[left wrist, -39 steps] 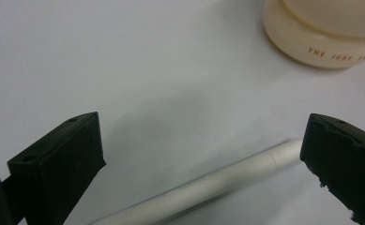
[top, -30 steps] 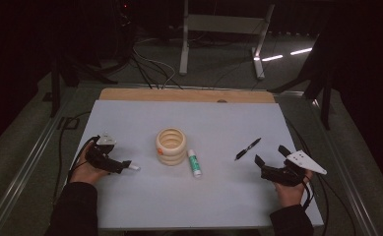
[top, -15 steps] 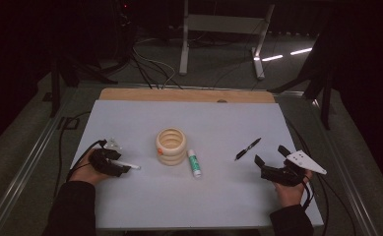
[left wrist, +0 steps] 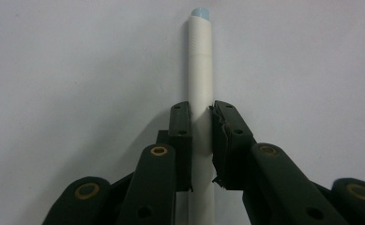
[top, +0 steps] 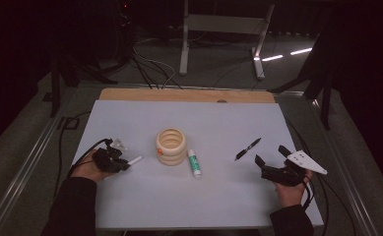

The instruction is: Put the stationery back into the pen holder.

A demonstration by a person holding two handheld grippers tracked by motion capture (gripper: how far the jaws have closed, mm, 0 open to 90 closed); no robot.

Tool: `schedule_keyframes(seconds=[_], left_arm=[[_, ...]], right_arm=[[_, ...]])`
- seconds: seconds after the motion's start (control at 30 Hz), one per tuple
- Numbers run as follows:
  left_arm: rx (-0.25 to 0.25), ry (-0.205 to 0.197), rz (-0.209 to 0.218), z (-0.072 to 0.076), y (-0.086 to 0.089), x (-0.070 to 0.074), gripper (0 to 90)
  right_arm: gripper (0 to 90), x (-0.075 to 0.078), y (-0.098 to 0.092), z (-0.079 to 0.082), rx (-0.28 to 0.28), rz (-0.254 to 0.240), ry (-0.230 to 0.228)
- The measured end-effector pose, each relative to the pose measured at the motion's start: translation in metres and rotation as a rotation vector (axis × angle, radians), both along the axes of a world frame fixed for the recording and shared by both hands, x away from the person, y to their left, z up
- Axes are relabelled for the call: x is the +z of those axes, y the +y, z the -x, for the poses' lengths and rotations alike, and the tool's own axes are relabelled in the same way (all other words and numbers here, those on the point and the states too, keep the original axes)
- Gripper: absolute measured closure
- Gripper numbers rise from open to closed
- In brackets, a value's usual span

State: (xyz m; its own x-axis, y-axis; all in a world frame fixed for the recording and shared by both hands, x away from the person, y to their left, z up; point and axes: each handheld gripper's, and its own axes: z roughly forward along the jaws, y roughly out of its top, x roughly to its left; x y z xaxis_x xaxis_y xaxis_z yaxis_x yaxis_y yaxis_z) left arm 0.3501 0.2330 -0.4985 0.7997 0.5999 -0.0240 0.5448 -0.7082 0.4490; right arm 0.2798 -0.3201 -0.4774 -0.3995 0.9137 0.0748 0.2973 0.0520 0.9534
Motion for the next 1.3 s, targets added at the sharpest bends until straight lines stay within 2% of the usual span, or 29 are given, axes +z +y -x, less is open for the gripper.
schedule_keyframes(seconds=[0.27,0.53,0.9,1.0,1.3], left_arm=[[0.024,0.0,0.032,0.001,0.006,0.0,79.4],[0.051,-0.018,0.053,0.002,0.011,0.004,79.4],[0.074,-0.051,0.086,0.003,0.013,0.014,79.3],[0.087,-0.063,0.109,0.003,0.014,0.018,79.3],[0.119,-0.094,0.125,0.003,0.013,0.024,79.3]], right_arm=[[0.1,0.0,-0.001,0.0,-0.004,-0.001,-0.001],[0.1,0.0,0.0,0.0,-0.002,0.001,-0.001],[0.1,0.0,0.0,0.0,0.0,0.001,-0.001],[0.0,0.0,0.0,0.0,0.0,0.001,-0.001],[0.0,0.0,0.0,0.0,0.001,0.001,0.0]])
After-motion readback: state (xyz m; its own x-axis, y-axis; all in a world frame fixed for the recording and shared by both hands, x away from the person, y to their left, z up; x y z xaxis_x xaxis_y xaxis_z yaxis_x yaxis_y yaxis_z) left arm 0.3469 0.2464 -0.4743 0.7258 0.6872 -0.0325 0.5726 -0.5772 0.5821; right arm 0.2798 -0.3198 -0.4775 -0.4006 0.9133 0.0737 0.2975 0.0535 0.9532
